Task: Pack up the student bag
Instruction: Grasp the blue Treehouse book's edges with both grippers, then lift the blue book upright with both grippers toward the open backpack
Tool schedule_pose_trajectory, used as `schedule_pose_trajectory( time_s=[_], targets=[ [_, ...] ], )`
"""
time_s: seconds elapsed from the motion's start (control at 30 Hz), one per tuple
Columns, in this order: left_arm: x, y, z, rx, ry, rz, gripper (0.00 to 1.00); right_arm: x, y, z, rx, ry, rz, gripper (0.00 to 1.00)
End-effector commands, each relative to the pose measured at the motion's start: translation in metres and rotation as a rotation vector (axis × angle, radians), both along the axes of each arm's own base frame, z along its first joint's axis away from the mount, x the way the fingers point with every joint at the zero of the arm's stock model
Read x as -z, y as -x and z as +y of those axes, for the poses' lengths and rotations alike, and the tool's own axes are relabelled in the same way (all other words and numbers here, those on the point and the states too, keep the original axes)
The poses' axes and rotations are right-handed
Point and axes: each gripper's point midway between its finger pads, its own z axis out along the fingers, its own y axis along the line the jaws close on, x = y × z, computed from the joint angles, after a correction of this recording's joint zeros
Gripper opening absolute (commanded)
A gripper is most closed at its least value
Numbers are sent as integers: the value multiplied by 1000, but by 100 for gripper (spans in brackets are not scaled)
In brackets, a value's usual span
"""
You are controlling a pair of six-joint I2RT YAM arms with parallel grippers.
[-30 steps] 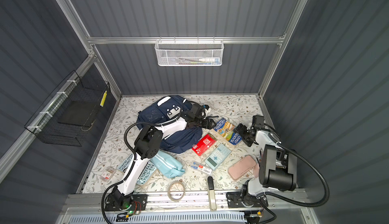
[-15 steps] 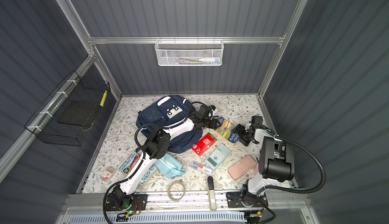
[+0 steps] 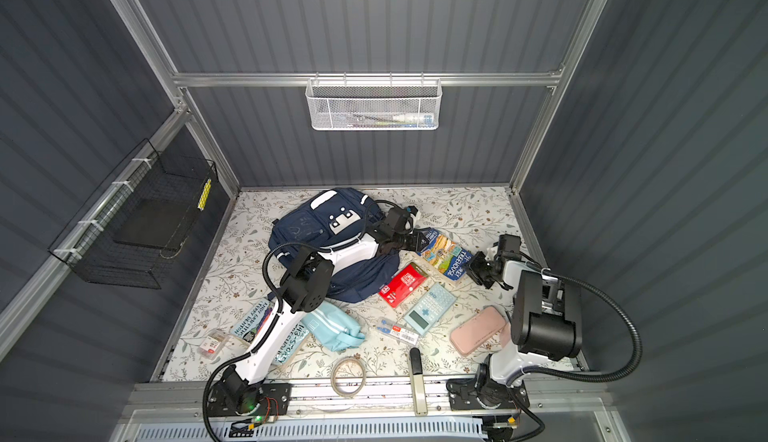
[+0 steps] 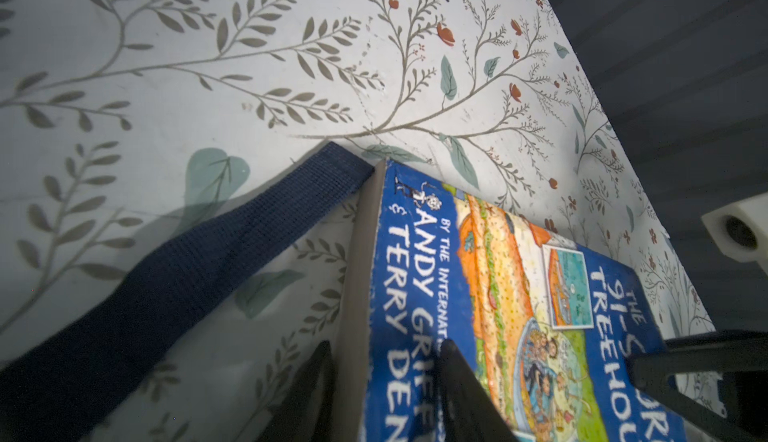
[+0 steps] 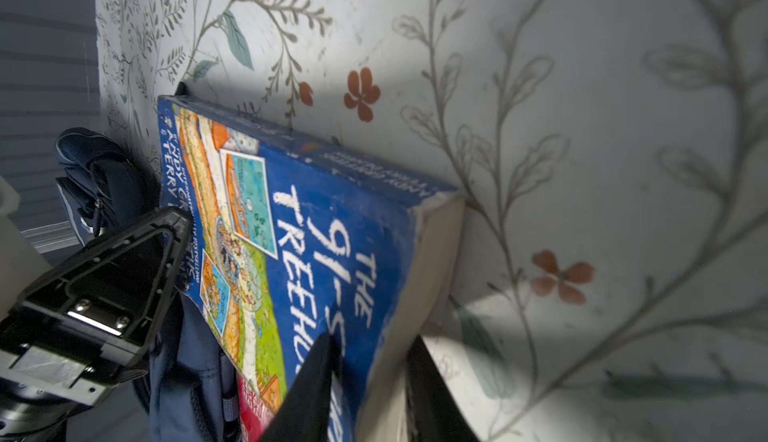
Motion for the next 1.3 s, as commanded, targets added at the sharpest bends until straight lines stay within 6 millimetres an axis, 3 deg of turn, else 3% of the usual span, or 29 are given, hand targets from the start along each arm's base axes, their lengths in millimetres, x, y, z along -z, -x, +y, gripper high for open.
schedule_pose_trajectory(
  time_s=[0.0,0.07,0.13,0.23,0.33,0.4,0.5,0.63,0.8,0.83,0.9,1.0,1.07,1.13,1.27],
  targets=[
    [57,50,7,58,-121,169,42,-14,-4,23,-78,-68,-77,32],
    [59,51,7,53,-120,176,32,-8,3,17,-46,-36,-12,55],
    [61,52,9,43,-121,186,30,-2,15,3,4,38,53,65],
    [64,52,10,33,-113,191,14,9,24,-6,32,74,107,69],
    [66,55,6,42,-90,214,9,16,12,14,-12,-60,89,69],
    [65,60,3,56,-65,242,5,10,4,22,-28,-122,16,70],
    [63,63,3,57,-47,253,0,-2,2,31,-68,-160,-33,60],
    [44,67,-2,66,15,265,0,-8,2,26,-79,-131,-54,26],
    [20,63,-2,63,28,227,1,-18,2,23,-87,-140,-92,0],
    [17,63,0,60,23,219,8,-21,2,24,-95,-137,-95,0],
    [9,61,4,51,12,197,32,-28,4,23,-107,-119,-104,0],
    [-17,59,4,59,28,142,54,-46,6,26,-130,-111,-155,0],
    [-28,55,3,61,33,118,63,-67,6,32,-154,-135,-232,0],
    [-24,49,8,38,-5,100,69,-89,7,37,-178,-146,-301,0],
    [-27,45,15,18,57,93,83,-112,13,39,-222,-99,-343,0]
  ],
)
